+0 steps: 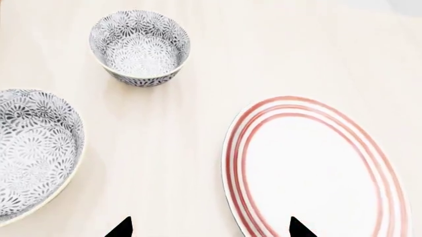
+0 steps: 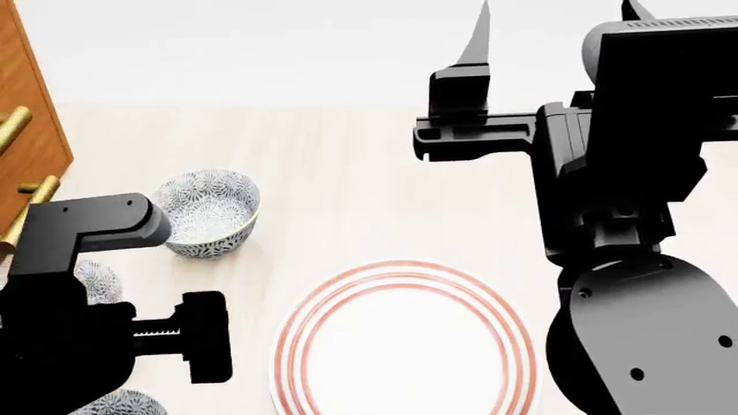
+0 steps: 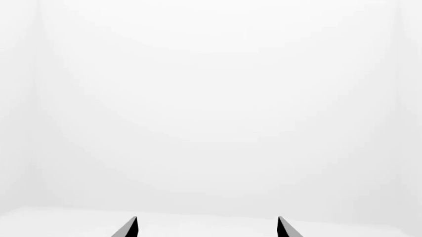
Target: Put the bowl at the front on the plate.
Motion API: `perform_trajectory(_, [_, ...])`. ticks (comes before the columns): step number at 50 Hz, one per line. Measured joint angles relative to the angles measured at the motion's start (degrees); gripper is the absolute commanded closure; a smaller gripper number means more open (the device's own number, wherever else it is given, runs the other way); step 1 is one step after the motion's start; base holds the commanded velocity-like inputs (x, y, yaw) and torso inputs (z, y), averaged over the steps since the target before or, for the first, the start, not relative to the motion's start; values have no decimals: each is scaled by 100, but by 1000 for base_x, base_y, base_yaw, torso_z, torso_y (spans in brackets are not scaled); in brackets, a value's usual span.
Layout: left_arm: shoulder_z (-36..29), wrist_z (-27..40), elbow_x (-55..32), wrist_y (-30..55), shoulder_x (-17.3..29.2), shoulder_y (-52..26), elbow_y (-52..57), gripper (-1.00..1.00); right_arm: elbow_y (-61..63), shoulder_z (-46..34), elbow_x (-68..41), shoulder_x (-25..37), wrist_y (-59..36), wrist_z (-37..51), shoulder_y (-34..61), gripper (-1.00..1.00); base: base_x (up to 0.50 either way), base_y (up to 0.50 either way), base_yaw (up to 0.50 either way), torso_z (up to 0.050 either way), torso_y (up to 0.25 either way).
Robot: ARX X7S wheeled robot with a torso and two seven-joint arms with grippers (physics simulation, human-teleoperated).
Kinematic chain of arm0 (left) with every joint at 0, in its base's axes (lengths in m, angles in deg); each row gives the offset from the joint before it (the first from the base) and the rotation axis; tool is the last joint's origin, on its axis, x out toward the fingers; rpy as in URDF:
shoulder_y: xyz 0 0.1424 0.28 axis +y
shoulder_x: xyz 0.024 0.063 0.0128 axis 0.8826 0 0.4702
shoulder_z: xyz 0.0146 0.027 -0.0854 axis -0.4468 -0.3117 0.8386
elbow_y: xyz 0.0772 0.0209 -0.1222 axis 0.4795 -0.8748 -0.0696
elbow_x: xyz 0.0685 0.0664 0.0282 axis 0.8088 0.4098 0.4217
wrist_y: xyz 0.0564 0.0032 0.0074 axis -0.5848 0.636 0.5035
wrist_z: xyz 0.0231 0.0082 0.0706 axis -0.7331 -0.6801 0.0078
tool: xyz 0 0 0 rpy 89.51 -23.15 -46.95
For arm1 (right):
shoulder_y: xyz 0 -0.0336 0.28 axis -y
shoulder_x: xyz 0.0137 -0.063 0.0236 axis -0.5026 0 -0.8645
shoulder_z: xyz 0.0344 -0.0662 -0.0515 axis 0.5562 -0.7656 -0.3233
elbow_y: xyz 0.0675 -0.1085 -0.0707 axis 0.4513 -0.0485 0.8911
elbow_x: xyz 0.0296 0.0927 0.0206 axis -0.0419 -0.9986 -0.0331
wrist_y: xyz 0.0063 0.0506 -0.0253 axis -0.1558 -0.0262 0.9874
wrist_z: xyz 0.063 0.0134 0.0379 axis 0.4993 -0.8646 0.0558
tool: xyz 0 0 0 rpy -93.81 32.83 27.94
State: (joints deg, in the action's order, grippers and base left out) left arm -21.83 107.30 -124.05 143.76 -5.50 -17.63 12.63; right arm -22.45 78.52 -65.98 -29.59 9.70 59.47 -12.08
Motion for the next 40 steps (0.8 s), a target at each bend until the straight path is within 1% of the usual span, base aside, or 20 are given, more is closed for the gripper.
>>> perform_trajectory(21, [-330,530,-667,-155,196,152,-90,-100,-72,-76,-1,26,8,-1,77,-100,0,0,0,0,0])
perform_trajectory(40, [-571,731,-1009,-366,410,440,-55,-100,-124,-144,5,41,39,5,119,-100,0,0,0,0,0])
